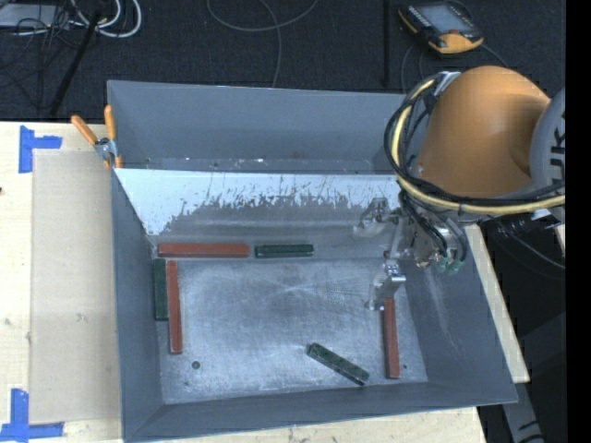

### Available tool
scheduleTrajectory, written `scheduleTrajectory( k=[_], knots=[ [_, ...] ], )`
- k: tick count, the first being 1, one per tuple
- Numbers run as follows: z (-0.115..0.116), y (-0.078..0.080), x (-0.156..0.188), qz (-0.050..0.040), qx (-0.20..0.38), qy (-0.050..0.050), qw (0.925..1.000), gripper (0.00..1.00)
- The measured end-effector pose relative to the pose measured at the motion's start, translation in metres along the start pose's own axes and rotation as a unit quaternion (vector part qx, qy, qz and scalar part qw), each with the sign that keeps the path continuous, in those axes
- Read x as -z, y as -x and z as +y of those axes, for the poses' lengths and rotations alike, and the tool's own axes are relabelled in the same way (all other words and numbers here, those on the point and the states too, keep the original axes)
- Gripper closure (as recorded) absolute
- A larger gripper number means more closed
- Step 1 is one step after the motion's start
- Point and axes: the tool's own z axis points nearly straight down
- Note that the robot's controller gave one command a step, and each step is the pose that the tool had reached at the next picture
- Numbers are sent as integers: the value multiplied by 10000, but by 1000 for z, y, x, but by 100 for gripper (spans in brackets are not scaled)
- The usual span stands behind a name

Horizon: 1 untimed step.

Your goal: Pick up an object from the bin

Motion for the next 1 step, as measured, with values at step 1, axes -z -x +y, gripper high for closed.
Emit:
scheduleTrajectory(
  k=[1],
  knots=[
    [-5, -21, -56, -16, 58, 0, 10000, 0]
  ],
)
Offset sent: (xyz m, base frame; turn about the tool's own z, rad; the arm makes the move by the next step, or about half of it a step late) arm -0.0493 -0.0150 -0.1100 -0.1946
